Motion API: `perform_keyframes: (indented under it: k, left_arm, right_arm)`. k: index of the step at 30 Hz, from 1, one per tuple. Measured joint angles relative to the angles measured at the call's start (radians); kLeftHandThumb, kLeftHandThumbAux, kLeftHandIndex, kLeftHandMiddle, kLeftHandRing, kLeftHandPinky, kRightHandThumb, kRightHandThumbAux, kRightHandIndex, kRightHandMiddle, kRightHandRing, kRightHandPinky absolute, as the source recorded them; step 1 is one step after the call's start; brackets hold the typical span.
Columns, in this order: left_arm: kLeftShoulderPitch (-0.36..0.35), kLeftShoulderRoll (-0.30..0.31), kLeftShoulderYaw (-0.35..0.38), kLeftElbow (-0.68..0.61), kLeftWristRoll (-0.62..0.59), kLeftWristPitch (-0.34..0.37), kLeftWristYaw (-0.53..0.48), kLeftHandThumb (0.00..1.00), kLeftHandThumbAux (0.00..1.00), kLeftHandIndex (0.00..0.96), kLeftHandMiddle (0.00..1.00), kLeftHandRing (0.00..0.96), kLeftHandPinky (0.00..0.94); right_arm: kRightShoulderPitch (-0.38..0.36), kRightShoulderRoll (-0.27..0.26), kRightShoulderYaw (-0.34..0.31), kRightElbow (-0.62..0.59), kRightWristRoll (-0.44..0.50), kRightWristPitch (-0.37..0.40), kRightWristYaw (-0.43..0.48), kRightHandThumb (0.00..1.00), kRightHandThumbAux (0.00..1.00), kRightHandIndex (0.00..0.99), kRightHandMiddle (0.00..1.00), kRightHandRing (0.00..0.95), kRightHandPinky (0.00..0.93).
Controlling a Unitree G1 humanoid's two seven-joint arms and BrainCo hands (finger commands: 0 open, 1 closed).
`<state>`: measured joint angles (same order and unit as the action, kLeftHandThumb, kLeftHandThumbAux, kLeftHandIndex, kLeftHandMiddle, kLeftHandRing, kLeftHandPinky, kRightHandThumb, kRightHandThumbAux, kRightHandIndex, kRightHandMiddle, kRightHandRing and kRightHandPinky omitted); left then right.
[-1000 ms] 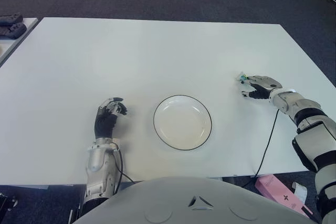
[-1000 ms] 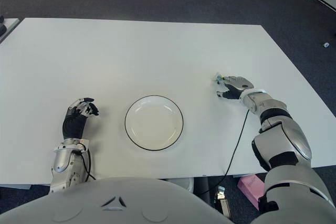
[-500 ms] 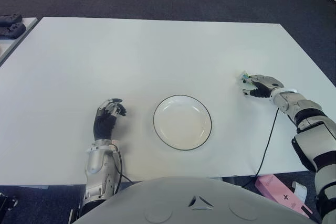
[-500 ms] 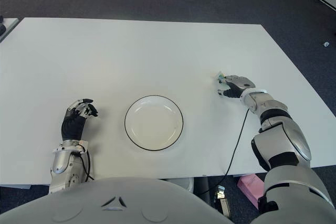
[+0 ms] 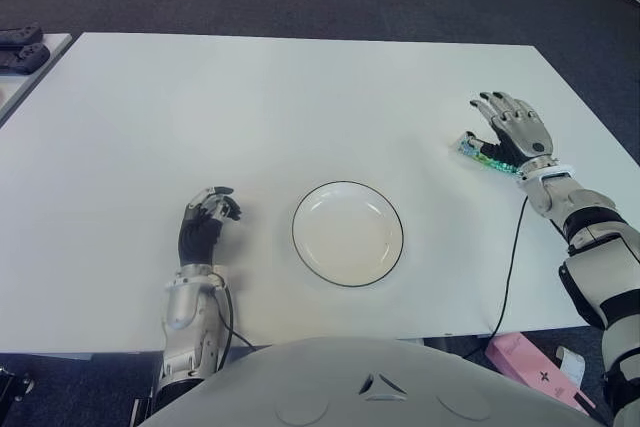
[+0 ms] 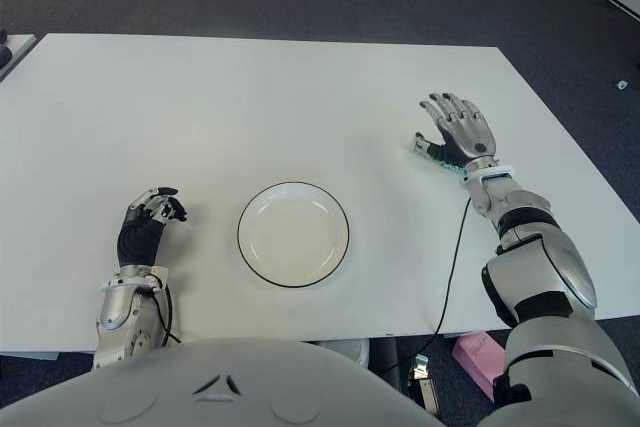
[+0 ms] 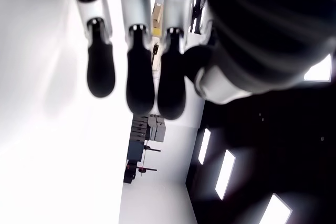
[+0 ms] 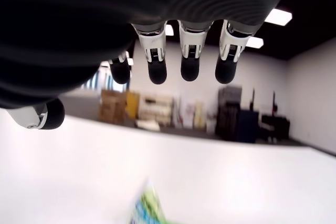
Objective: Put the toothpaste on the table into the plate.
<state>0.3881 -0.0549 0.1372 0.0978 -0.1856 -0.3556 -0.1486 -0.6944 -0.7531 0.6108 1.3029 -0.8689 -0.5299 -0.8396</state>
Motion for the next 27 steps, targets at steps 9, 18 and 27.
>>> perform_keyframes:
  k: [9,18,27]
  left_arm:
    - [-0.009,0.001,0.0,0.009,0.004,0.0,0.0,0.701,0.72,0.433,0.6,0.577,0.556]
    - [-0.018,0.003,0.0,0.023,0.004,-0.01,0.0,0.701,0.72,0.434,0.604,0.581,0.561]
    - [-0.02,0.006,0.0,0.031,0.003,-0.022,-0.003,0.7,0.719,0.433,0.601,0.58,0.558]
  right_arm:
    - [0.006,0.002,0.011,0.02,-0.031,-0.002,-0.235,0.578,0.256,0.0,0.0,0.0,0.0]
    - [-0.003,-0.045,0.01,-0.017,-0.043,-0.046,-0.386,0.571,0.292,0.0,0.0,0.0,0.0]
    - [-0.005,-0.045,-0.013,-0.007,-0.019,-0.042,-0.313,0.559,0.286,0.0,0.0,0.0,0.0]
